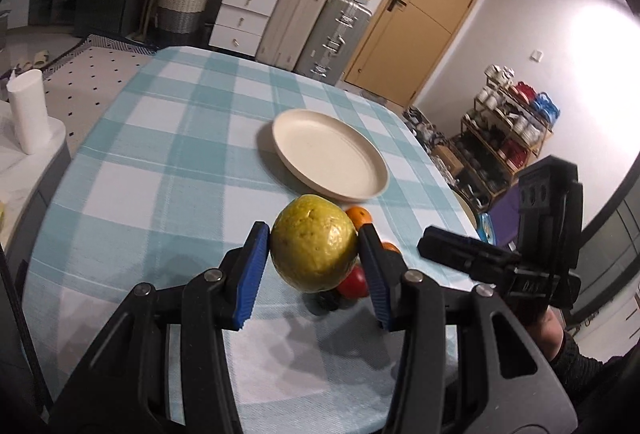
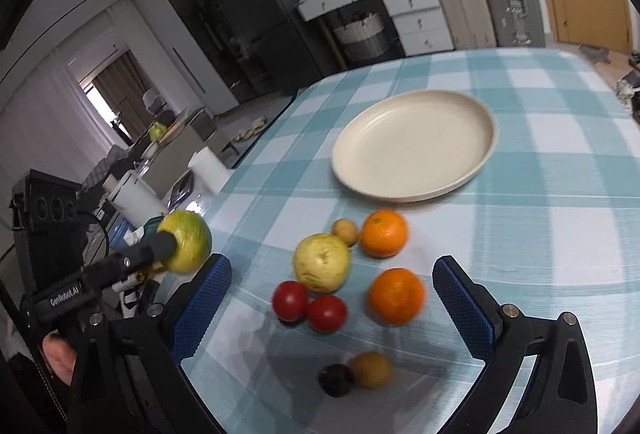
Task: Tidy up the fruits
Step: 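Lift the yellow-green fruit with the left gripper while the right gripper grasps the other yellow-green fruit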
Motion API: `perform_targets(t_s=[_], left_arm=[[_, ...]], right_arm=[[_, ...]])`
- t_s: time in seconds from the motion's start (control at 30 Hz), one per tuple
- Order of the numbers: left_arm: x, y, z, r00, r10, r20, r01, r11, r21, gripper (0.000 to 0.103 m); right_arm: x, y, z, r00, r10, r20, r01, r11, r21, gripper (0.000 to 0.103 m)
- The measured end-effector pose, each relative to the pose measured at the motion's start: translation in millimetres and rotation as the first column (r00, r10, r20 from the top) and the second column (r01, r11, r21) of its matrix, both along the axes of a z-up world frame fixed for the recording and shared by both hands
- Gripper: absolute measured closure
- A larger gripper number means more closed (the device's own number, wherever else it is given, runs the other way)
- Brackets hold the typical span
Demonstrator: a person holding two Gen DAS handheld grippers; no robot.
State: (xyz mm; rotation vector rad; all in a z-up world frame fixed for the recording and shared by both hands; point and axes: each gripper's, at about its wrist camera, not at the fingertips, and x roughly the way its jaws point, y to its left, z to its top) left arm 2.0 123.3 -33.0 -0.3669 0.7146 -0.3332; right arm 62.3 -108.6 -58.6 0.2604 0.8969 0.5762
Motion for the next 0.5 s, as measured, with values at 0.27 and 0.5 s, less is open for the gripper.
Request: perform_targets(t_s=[0.27, 0.5], left_arm=[[8.2, 15.9, -8.1, 1.0, 0.014, -0.024, -0.015, 1.0, -0.018, 0.06], [13.1, 18.8, -17.3, 0.999, 0.015, -0.037, -0.016, 0.999, -0.031, 0.06]], right_arm=[[20.6, 32.0, -10.4, 0.995, 0.008, -0.098, -0.015, 0.997, -0.073, 0.0], [27.5, 45.4, -16.1, 0.994, 0.009, -0.112, -0.025, 0.99, -0.142, 0.004]])
